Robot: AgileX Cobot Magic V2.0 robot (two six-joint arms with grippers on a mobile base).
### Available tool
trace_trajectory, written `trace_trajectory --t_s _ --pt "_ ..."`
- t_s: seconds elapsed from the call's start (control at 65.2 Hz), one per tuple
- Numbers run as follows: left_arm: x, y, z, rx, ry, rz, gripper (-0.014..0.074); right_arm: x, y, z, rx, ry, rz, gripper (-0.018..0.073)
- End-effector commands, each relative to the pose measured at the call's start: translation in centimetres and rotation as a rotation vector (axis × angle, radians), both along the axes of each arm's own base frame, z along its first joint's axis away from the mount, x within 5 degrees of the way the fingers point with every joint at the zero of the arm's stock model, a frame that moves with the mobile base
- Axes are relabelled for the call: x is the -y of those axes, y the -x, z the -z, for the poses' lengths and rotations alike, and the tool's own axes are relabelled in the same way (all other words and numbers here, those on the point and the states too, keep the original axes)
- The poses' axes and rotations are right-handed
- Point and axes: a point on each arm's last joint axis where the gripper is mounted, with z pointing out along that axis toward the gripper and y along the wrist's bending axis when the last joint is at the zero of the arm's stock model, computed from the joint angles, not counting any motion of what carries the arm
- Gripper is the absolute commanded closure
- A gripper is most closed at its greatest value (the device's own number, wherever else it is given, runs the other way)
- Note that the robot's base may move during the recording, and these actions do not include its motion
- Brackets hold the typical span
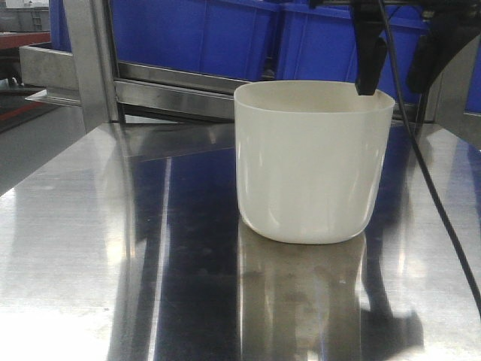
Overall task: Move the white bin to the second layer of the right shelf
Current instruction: 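Close the right gripper on the white bin's rim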
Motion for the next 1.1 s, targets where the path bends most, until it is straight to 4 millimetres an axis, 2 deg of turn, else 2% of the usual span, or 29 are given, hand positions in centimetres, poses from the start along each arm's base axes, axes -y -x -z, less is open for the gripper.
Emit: trace_trajectory --t_s 0.0,0.322,0.583,0.659,0.813,1.089 --pt "0.0 0.0 0.4 0.068 0.008 -0.003 0.0512 0.3 0.0 -2.0 0.085 -0.031 -0.010 0.0168" --pt "0.0 0.0 0.4 0.068 0.008 -0.003 0.0512 -0.4 -1.0 0.3 0.015 -0.009 -0.008 0.0168" --pt "0.0 0.0 0.4 0.068 0.008 -0.003 0.0512 -0.5 -1.2 0.6 0.011 -0.014 -0.008 0.0173" --pt "0.0 0.0 0.4 0.068 0.008 -0.003 0.0512 -0.6 -1.3 0.6 0.014 -0.016 -0.009 0.0211" --pt "0.0 0.0 0.4 0.068 0.008 -0.003 0.0512 -0.6 -1.3 0.6 0.016 -0.023 -0.008 0.0343" --pt "0.0 0.0 0.4 0.068 0.008 -0.003 0.0512 -0.3 -1.4 0.6 0.013 -0.022 0.002 0.0504"
